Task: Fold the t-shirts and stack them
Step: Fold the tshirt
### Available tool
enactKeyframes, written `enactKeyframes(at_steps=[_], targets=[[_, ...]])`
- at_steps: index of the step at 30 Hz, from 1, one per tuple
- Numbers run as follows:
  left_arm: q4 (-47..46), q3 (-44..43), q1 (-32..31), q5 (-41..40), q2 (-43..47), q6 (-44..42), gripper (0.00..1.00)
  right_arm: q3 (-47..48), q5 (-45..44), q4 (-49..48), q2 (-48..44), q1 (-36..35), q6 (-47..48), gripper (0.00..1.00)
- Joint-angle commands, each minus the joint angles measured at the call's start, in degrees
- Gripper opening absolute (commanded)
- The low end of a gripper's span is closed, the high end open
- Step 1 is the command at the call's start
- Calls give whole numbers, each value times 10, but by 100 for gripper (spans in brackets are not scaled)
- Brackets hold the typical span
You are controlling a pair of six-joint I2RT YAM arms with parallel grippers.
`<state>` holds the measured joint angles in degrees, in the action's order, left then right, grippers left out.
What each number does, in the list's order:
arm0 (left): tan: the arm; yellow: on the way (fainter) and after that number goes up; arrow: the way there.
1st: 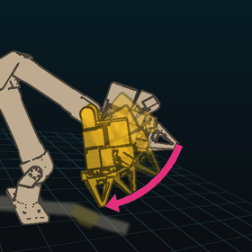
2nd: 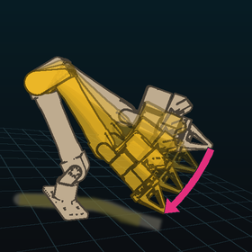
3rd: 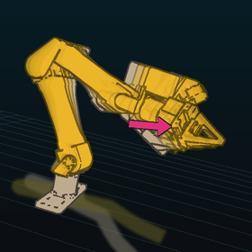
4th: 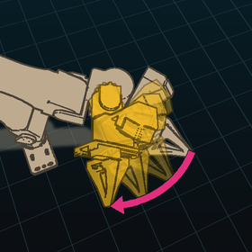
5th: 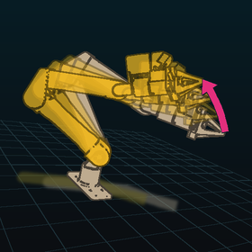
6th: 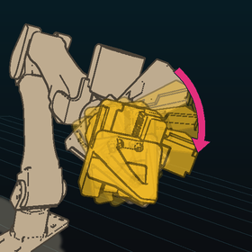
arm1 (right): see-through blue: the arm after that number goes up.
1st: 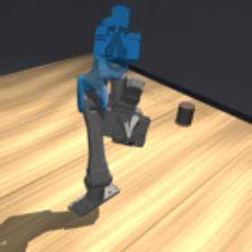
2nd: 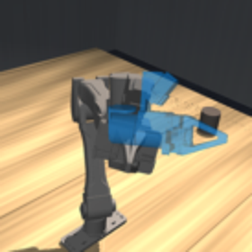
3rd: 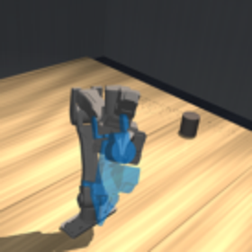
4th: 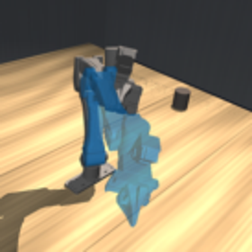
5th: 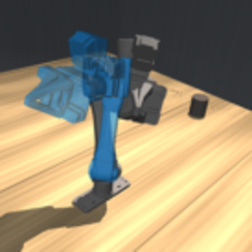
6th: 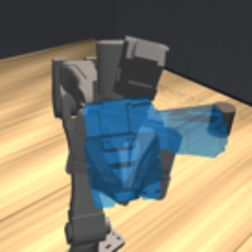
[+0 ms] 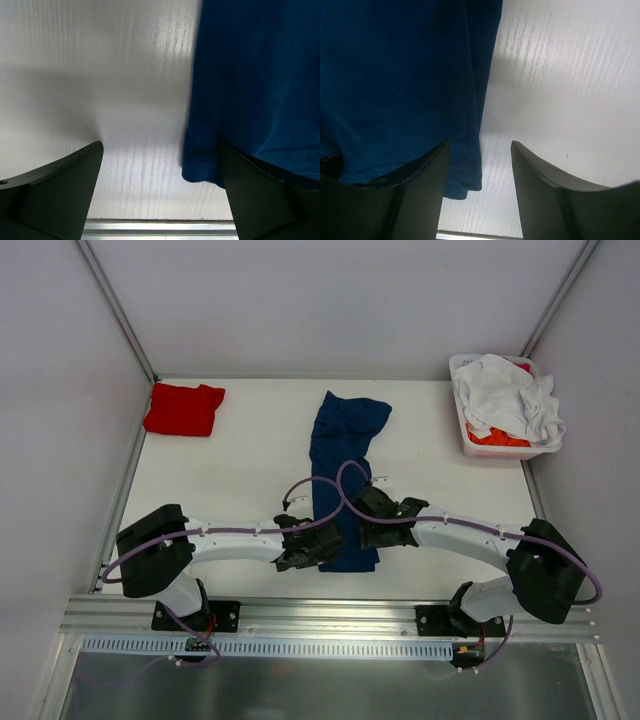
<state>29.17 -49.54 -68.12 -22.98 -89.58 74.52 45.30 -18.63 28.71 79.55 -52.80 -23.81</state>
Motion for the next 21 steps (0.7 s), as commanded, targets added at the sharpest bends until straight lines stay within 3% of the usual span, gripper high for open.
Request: enactKeyframes(at_steps=[1, 6, 10, 16, 21], targets=[[-4, -13, 10, -4, 6, -3, 98, -7, -5, -6, 1, -14, -33, 56], [0, 5, 11, -19, 59, -10, 96, -10, -38, 4, -18, -16, -40, 56], [8, 22, 11, -42, 125, -22, 97, 39, -44, 17, -23, 13, 7, 56], [13, 42, 11, -91, 234, -49, 97, 170, -8, 15, 40, 129, 106, 57], [16, 62, 11, -117, 282, -67, 98, 317, 70, -1, 155, 232, 165, 57]])
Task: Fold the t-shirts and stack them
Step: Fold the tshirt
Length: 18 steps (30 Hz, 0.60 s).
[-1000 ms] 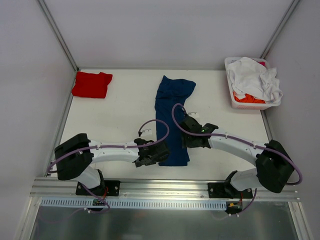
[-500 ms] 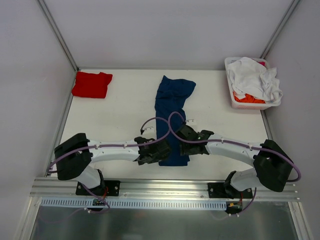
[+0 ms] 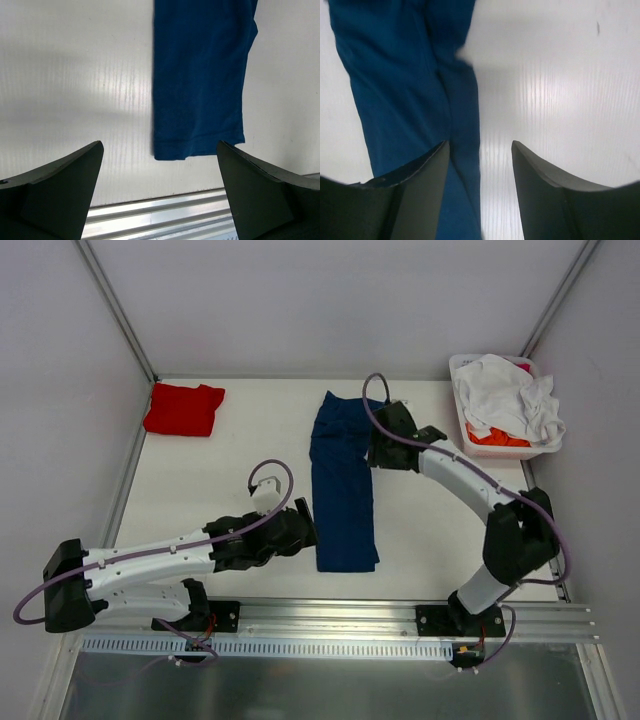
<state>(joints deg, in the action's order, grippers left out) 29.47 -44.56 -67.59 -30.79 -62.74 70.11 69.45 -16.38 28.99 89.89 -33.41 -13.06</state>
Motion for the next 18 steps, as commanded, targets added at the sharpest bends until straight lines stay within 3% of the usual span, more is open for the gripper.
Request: enactKeyframes(at_steps=[1, 9, 18], targets=[[12, 15, 6, -43, 17, -24, 98, 100, 73, -3, 71, 63, 65, 57], [13, 16, 7, -52, 9, -34, 99, 297, 154, 0, 265, 137, 103, 57], [12, 10, 13, -43, -27, -34, 99, 455, 231, 0, 376, 191, 96, 56]])
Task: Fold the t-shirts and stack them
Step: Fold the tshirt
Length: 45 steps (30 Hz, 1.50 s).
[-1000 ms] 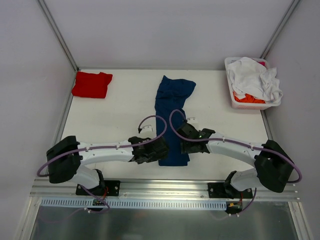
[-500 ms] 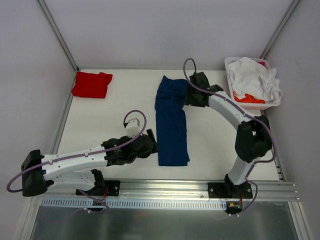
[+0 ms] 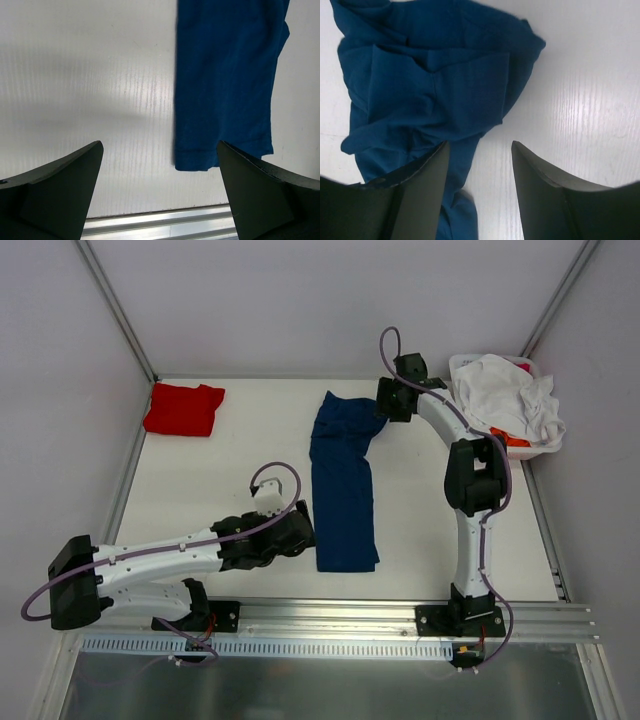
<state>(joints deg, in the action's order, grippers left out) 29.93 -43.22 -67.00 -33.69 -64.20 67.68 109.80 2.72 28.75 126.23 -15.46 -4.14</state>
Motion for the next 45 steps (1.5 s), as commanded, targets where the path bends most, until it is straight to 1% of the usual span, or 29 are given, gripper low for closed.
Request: enactKeyframes(at_steps=[1, 8, 13, 20, 24, 31, 41, 45], targets=[[8, -5, 8, -13, -16, -10, 99, 67, 42, 3, 18, 14, 6, 56], [7, -7, 13, -9, -26, -10, 99, 100, 56, 0, 59, 28, 9, 56], [7, -6, 14, -8, -30, -9, 99, 93, 72, -18, 91, 31, 5, 55], [7, -12, 19, -6, -42, -11, 99, 81, 82, -42, 110, 32, -1, 54], [7, -16, 21, -6, -50, -13, 99, 81, 81, -46, 115, 32, 2, 50], [7, -28, 21, 2, -70, -16, 99, 74, 67, -45, 104, 32, 16, 47], [7, -32, 21, 6, -70, -16, 99, 81, 56, -28, 89, 32, 26, 50], [7, -34, 21, 6, -72, -16, 99, 100, 53, -13, 84, 33, 29, 51]])
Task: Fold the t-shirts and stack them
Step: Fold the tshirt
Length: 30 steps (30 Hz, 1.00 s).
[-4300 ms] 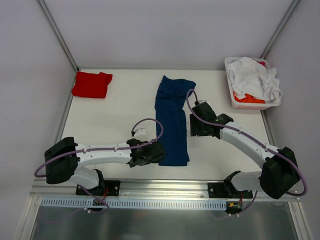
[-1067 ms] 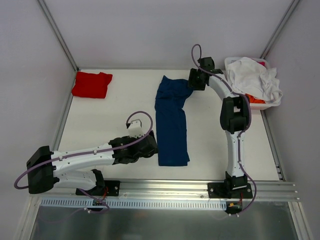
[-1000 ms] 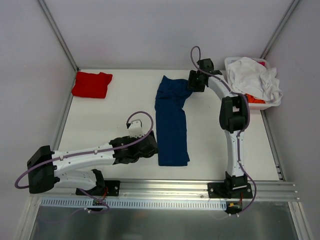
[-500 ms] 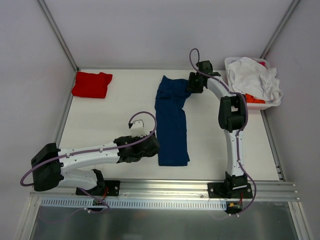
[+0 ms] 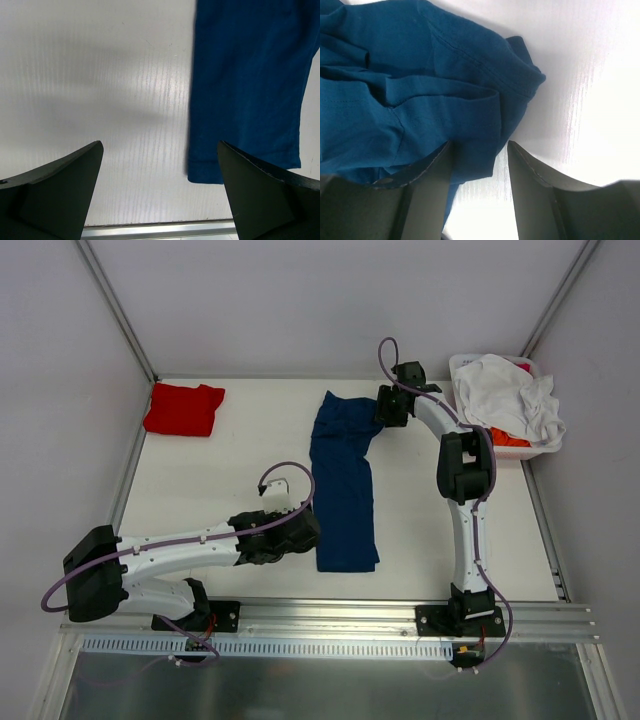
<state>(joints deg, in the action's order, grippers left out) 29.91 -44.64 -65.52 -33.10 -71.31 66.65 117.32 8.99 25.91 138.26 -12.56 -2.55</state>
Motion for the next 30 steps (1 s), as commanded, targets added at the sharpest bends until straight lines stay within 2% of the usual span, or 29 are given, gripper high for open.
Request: enactKeyframes(at_steps=[1, 17, 19, 20, 23, 27, 30], targets=[[7, -21, 6, 1, -3, -6, 99, 27, -9, 18, -37, 4, 13, 51], [6, -42, 5, 7, -29, -13, 99, 41, -26, 40, -72, 1, 20, 50], [4, -41, 5, 8, -28, -13, 99, 39, -27, 40, -73, -1, 20, 46], [5, -41, 5, 8, -29, -13, 99, 39, -28, 39, -73, -1, 20, 40], [4, -41, 5, 8, -30, -13, 99, 34, -28, 34, -71, -5, 20, 30], [5, -38, 4, 8, -25, -11, 99, 21, -23, 28, -69, -7, 21, 29], [5, -33, 4, 8, -20, -10, 99, 10, -27, 23, -72, -7, 20, 35]])
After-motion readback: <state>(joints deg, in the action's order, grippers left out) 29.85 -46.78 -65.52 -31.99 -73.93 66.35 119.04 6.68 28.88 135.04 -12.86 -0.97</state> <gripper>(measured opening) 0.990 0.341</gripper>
